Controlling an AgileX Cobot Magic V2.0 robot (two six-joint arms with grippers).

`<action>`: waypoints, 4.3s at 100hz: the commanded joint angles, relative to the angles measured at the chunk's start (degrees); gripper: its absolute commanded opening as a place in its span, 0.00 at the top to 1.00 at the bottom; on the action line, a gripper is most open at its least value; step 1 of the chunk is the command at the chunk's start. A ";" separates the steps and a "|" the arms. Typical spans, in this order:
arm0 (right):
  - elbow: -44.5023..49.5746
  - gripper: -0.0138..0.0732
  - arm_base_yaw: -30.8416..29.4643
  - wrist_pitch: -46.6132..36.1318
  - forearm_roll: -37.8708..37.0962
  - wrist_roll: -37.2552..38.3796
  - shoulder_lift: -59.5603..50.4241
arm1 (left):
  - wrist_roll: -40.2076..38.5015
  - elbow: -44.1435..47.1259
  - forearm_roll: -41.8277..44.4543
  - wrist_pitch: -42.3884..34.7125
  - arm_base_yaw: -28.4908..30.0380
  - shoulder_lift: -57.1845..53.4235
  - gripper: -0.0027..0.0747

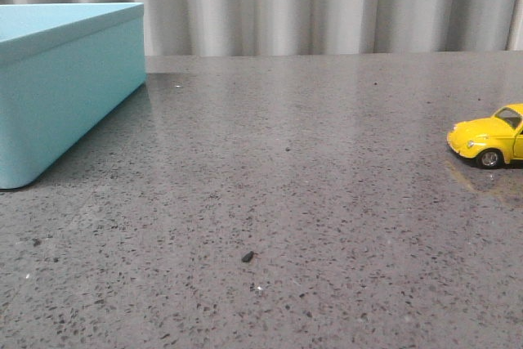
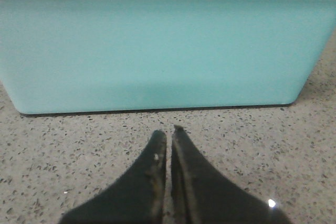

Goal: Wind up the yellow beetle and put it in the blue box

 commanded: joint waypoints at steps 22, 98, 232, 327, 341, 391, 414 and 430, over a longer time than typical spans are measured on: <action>1.40 0.92 0.12 -4.29 -0.41 -0.21 -1.13 | -0.51 1.49 -0.73 -2.73 0.02 -1.87 0.99; 1.40 0.92 0.12 -4.39 -0.41 -0.21 -1.13 | -0.51 1.49 6.45 -4.37 0.02 -1.87 0.99; 1.40 0.92 0.12 -19.38 18.92 -0.21 -1.13 | -1.05 1.49 -26.44 -22.71 0.02 -1.87 0.99; -36.81 0.92 0.12 2.83 18.94 -0.82 23.39 | -1.05 -23.24 -11.50 -3.45 -0.18 17.24 0.99; -49.00 0.92 0.12 17.14 16.49 -0.82 34.91 | -1.05 -28.93 -10.28 0.04 -2.59 23.11 0.99; -71.89 0.89 0.40 53.69 14.07 3.53 73.34 | 4.51 -30.79 -10.16 0.74 -17.20 24.88 0.99; -71.89 0.89 0.40 51.72 12.44 3.53 79.28 | 4.51 -30.79 -9.28 2.59 -17.46 24.88 0.99; -71.89 0.89 0.40 49.48 12.16 3.53 79.78 | 4.51 -30.69 -9.28 2.59 -17.46 24.97 0.99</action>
